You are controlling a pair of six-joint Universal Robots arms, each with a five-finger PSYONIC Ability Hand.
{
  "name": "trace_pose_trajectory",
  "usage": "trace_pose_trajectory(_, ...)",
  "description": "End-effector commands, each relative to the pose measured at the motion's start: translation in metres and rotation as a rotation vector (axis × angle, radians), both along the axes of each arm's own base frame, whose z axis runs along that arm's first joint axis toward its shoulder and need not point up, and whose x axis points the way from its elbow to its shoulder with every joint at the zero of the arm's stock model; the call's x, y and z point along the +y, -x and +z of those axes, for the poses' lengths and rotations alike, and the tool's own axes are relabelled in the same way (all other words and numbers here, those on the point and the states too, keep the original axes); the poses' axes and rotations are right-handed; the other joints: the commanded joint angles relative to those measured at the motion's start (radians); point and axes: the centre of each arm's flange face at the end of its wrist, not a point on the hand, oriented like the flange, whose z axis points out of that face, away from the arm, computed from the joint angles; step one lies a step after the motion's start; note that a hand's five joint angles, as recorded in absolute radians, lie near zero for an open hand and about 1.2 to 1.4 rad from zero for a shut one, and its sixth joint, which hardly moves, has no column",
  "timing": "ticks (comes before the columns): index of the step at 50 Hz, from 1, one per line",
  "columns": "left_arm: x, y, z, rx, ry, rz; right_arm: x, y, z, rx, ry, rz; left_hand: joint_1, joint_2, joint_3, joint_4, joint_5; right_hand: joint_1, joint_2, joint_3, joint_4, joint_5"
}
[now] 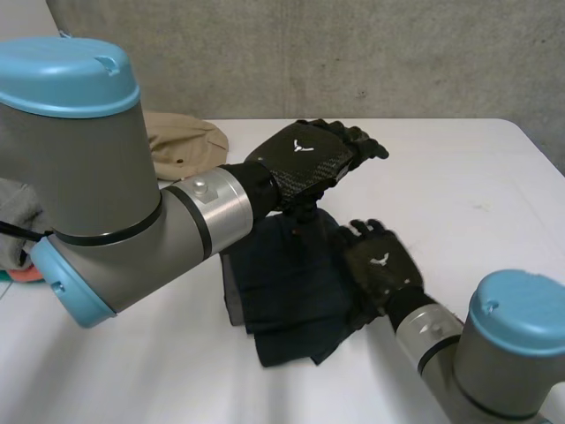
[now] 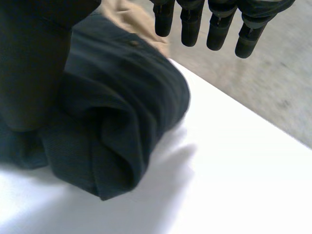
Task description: Fold the laundry.
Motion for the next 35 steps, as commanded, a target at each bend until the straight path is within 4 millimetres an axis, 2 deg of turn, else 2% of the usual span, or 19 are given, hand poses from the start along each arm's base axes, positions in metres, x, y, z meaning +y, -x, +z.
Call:
trace_pose_trajectory(1, 0.004, 0.000, 0.007, 0.013, 0.012, -0.005, -0.012, 0.012, 0.006, -0.145, -0.159, -0.122, -0.002, -0.026, -0.033, -0.025, -0.046, -0.024, -0.014, -0.028, -0.029, -0.040)
trace_pose_trajectory(8, 0.005, 0.000, 0.006, 0.012, 0.009, -0.007, -0.021, 0.012, -0.003, -0.213, -0.247, -0.156, -0.002, -0.026, -0.033, -0.025, -0.046, -0.024, -0.014, -0.028, -0.029, -0.040)
trace_pose_trajectory(20, 0.006, -0.001, 0.001, 0.000, -0.004, -0.007, -0.026, 0.003, -0.020, -0.213, -0.340, -0.128, -0.002, -0.026, -0.033, -0.025, -0.046, -0.024, -0.014, -0.028, -0.029, -0.040)
trace_pose_trajectory(24, 0.005, -0.003, 0.001, -0.001, -0.005, -0.002, -0.025, -0.003, -0.022, -0.209, -0.356, -0.095, -0.002, -0.026, -0.033, -0.025, -0.046, 0.331, 0.340, 0.326, 0.326, 0.314)
trace_pose_trajectory(25, 0.004, -0.004, 0.001, 0.000, -0.006, 0.001, -0.026, -0.005, -0.023, -0.214, -0.358, -0.084, -0.002, -0.026, -0.033, -0.025, -0.046, 0.605, 0.614, 0.600, 0.600, 0.588)
trace_pose_trajectory(28, 0.003, -0.005, 0.001, 0.000, -0.006, 0.006, -0.032, -0.009, -0.024, -0.220, -0.353, -0.073, -0.002, -0.026, -0.033, -0.025, -0.046, 1.122, 1.132, 1.118, 1.117, 1.106)
trace_pose_trajectory(29, 0.003, -0.006, 0.001, 0.000, -0.006, 0.009, -0.037, -0.011, -0.026, -0.222, -0.352, -0.070, -0.002, -0.026, -0.033, -0.025, -0.046, 1.197, 1.207, 1.193, 1.192, 1.181)
trace_pose_trajectory(35, -0.001, -0.008, 0.002, 0.002, -0.007, 0.020, -0.065, -0.012, -0.025, -0.242, -0.329, -0.073, -0.002, -0.026, -0.033, -0.025, -0.046, 1.198, 1.207, 1.193, 1.193, 1.181)
